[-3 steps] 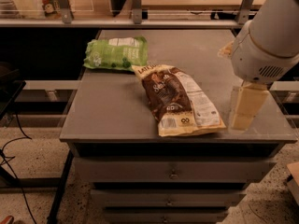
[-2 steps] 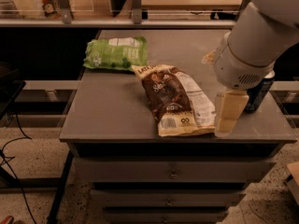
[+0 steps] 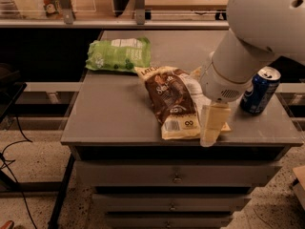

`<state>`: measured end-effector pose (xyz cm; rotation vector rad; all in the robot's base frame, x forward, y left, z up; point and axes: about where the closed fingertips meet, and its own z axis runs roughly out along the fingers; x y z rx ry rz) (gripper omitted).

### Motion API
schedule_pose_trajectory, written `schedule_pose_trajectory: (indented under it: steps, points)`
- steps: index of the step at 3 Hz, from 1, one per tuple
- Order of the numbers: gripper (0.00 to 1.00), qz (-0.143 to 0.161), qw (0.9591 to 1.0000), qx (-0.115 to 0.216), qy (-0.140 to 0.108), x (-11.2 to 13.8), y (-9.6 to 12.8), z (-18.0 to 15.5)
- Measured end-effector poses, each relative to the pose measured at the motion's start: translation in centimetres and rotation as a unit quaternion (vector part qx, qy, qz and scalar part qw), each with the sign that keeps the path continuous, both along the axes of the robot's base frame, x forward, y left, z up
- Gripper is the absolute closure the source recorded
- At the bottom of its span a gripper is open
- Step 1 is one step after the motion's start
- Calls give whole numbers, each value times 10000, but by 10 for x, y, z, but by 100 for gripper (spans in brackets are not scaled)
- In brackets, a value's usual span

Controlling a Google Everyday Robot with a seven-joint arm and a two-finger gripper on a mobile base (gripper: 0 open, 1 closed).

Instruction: Pick brown chip bag

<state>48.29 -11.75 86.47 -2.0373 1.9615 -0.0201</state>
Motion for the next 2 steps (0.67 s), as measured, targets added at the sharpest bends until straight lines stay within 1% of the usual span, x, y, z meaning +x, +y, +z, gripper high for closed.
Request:
schedule_pose_trajectory:
  steps: [1,2]
  points:
    - [0,-5,9996,255,98,-1,13,-16]
    - [18,-64,9983,540,212,-2,23,-28]
